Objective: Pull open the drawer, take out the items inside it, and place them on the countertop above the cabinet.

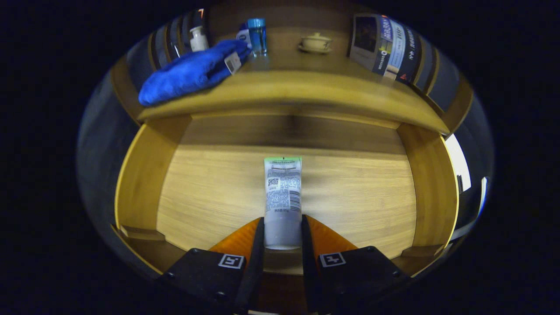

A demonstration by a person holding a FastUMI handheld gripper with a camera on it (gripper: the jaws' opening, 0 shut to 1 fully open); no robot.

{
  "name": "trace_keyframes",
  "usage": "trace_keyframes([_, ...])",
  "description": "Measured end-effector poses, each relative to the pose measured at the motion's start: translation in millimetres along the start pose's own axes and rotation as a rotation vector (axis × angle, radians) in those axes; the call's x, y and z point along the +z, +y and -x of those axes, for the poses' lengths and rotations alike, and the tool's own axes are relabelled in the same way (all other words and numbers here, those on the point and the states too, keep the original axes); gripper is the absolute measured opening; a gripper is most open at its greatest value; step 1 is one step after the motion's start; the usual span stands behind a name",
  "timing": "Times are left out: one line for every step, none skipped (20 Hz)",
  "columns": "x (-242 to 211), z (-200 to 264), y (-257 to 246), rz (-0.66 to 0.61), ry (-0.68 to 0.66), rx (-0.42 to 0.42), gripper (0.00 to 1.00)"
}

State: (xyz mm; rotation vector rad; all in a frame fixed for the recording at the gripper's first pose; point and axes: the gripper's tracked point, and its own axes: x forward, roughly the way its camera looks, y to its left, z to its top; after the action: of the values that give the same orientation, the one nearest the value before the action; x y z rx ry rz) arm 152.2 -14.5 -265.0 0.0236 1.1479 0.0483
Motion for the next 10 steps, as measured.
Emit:
trace_keyframes([2.8,4.2,-3.5,-0.005,-0.029,0.019,0.49])
trace_keyframes([5.8,9.4,-6.1,-0.008,-0.064,0.027,0.49])
trace_keyframes([6.8,13.3,-9.5,-0.008,-0.098,0.029,0.47])
trace_keyframes([7.6,23.2,-8.1,0.003,-0.125,0.031,0.45])
trace_keyframes([9.7,35.3,-5.6,0.007,-0.157,0.035,0.45])
trace_keyframes([12.9,44.2,-4.9,0.010,-0.193,0.048,0.45])
trace_keyframes([17.7,53.6,-3.6,0.011,-0.240,0.069,0.44])
trace_keyframes([26.4,63.4,-2.7,0.014,-0.296,0.082,0.45])
trace_keyframes([38.0,72.0,-4.2,0.021,-0.353,0.088,0.44])
trace_keyframes([53.2,79.4,-5.9,0.027,-0.413,0.087,0.44])
